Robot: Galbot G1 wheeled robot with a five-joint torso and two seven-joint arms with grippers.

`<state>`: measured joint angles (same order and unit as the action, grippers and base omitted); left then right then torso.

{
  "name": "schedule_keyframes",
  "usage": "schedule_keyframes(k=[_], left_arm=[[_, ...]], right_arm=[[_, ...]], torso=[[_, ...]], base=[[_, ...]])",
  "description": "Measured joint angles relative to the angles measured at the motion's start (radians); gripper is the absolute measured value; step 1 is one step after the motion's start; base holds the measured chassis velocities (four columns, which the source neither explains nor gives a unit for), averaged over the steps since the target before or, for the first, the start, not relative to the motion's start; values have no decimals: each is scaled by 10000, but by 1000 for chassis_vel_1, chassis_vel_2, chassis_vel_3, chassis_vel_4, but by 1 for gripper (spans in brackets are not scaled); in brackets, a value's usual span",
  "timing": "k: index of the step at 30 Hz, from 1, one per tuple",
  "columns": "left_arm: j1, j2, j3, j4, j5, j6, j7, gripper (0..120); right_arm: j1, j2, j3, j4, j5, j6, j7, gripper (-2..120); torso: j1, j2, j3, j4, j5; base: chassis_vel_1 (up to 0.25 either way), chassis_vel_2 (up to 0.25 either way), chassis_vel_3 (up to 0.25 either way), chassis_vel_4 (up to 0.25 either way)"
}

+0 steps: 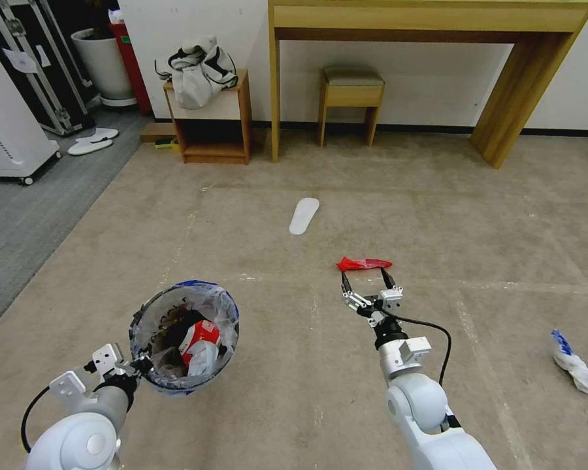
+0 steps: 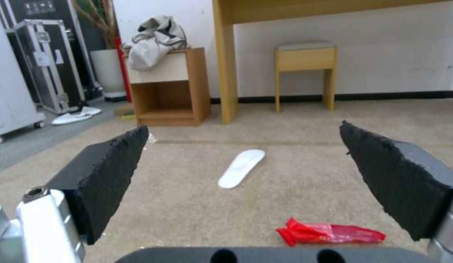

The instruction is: Pick up the trash bin and place the garbage on the floor into it.

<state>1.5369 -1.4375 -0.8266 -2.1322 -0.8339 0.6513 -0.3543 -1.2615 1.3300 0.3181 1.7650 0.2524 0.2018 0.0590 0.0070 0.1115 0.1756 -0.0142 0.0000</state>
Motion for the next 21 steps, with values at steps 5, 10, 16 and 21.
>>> schedule_keyframes(k=[5, 10, 16, 21], left_arm=[[-29, 15, 0, 20, -12, -10, 0, 0], [-53, 11, 18, 23, -8, -18, 0, 0], [-58, 1, 43, 22, -1, -38, 7, 0], [-69, -23, 64, -13, 0, -38, 17, 0]], right_arm=[[-96, -22, 95, 33, -4, 9, 18, 100], [-102, -66, 155, 77, -38, 12, 26, 100], [-111, -209, 248, 256, -13, 2, 62, 100], [-113, -238, 258, 300, -15, -5, 69, 100]], torso=[[0, 0, 0, 0, 1], [0, 0, 0, 0, 1], [0, 0, 0, 0, 0], [0, 0, 0, -1, 0]], base=[[0, 0, 0, 0], [0, 0, 0, 0], [-62, -61, -71, -66], [-86, -86, -98, -91]])
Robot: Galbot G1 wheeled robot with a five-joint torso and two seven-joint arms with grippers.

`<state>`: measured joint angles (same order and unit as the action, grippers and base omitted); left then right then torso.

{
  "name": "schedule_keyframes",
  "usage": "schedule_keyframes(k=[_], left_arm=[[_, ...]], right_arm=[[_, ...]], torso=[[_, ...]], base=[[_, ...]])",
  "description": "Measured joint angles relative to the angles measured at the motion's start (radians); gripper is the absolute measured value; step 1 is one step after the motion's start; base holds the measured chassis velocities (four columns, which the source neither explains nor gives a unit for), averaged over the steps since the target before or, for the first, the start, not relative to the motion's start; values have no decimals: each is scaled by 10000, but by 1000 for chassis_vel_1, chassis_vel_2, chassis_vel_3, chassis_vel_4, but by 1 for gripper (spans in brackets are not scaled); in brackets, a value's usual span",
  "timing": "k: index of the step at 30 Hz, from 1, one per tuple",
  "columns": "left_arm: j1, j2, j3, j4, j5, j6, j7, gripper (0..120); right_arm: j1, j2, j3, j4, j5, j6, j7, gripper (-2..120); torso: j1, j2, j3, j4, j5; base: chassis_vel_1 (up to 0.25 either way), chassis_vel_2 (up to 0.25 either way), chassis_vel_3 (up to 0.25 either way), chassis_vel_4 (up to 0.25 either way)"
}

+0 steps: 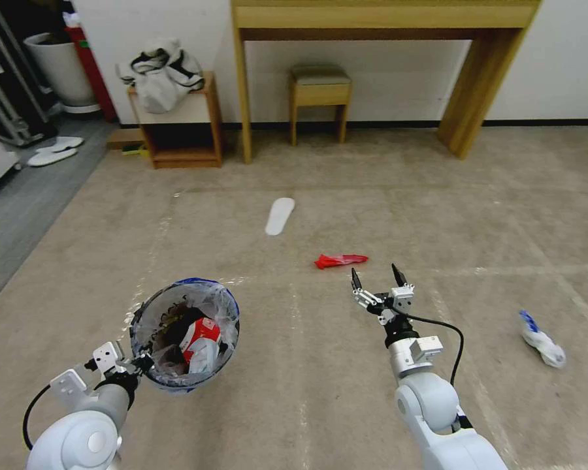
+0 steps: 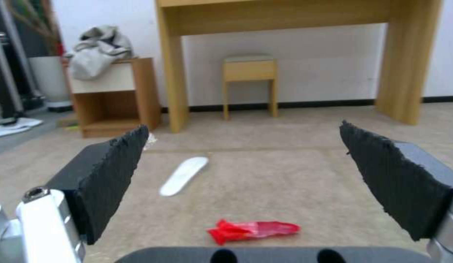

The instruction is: Pick up the trash bin and place the garbage on the floor into it.

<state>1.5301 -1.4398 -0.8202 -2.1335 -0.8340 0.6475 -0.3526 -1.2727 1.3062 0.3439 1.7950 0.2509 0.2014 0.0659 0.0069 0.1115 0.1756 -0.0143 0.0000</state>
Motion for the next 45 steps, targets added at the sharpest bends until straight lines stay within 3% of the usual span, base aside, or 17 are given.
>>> schedule_keyframes(k=[45], left_arm=[[-9, 30, -53, -139, -34, 0, 22, 0]], right_arm=[[-203, 151, 75, 49, 5, 99, 14, 100]], torso=[[-1, 0, 0, 0, 0]], base=[[-105, -112, -107, -105]])
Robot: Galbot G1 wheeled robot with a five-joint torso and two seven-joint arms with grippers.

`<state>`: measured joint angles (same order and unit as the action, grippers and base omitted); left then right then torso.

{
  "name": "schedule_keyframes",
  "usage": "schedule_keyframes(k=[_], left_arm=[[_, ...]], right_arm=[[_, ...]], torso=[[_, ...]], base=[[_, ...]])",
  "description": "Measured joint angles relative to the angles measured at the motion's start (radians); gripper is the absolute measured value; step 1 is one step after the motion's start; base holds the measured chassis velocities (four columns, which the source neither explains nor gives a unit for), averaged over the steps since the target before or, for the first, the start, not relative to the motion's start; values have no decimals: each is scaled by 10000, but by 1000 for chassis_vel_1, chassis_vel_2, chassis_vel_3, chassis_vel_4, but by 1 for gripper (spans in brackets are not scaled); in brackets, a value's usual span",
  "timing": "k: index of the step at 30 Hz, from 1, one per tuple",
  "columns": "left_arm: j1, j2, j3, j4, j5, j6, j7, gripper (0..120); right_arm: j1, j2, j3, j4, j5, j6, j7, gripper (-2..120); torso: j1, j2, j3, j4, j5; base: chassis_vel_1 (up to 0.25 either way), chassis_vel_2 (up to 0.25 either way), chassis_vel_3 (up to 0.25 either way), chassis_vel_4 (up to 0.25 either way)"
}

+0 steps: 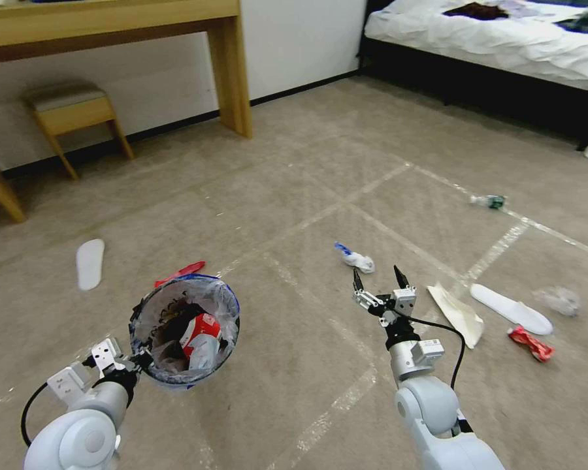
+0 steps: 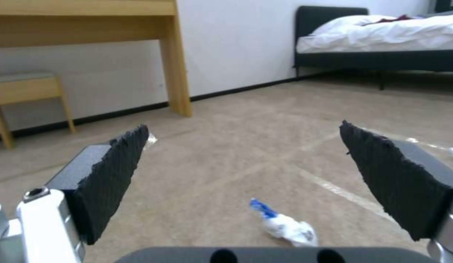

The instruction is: Pick up the trash bin and place the garbage on the floor into it.

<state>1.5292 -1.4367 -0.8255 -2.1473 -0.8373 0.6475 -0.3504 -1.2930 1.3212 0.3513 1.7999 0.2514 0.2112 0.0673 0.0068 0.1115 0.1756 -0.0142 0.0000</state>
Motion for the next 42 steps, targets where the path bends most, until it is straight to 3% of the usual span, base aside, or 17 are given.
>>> schedule_keyframes(k=[42], left_arm=[[-37, -8, -67, 67, -91, 21, -55, 0]], right_arm=[[-156, 205, 132, -210, -220, 245, -281, 100]], torso=[[1, 0, -1, 0, 0]], base=[[-17, -16, -17, -18]])
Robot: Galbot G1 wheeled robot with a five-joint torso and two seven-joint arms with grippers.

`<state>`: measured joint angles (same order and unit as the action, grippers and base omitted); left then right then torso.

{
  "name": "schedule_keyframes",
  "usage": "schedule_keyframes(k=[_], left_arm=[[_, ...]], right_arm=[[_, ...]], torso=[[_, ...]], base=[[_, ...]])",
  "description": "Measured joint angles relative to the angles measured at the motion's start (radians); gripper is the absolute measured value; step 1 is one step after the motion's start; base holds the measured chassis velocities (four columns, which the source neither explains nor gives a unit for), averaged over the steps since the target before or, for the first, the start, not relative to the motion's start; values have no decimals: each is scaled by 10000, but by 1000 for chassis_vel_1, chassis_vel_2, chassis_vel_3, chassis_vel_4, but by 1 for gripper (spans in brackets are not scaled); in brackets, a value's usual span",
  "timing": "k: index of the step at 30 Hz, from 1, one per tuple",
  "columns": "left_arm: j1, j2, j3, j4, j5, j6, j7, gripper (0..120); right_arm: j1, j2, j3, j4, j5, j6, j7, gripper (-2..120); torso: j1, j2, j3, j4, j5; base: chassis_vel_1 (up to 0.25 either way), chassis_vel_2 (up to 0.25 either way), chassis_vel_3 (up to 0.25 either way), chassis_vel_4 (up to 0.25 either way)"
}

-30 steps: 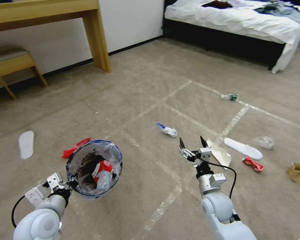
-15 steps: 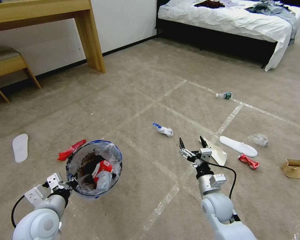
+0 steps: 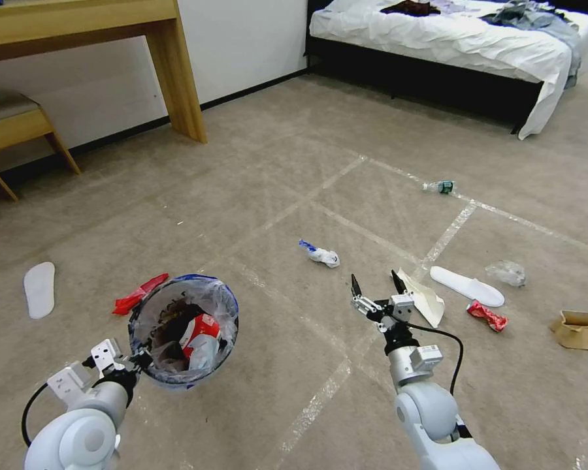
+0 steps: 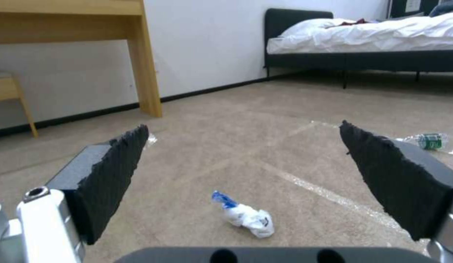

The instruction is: Pick up the trash bin and place the garbage on the floor into it.

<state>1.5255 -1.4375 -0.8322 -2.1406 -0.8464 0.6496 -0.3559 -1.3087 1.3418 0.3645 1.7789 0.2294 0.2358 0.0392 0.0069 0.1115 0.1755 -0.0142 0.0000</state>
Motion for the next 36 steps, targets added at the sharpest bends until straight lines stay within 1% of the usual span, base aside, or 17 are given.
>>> schedule_keyframes(k=[7, 18, 36], left_arm=[[9, -6, -3, -7, 6, -7, 16, 0], [58, -35, 13, -20, 49, -33, 40, 0], [69, -63, -25, -69, 51, -51, 52, 0]], right_arm=[[-99, 17, 8, 10, -46, 3, 12, 100], [-119, 23, 21, 27, -63, 13, 29, 100], [-79, -40, 3, 31, -54, 18, 33, 100]], torso=[[0, 1, 0, -1, -1], [0, -2, 1, -1, 0], [0, -1, 0, -1, 0]], base=[[-64, 66, 50, -55], [-177, 174, 182, -174], [-137, 142, 133, -137]])
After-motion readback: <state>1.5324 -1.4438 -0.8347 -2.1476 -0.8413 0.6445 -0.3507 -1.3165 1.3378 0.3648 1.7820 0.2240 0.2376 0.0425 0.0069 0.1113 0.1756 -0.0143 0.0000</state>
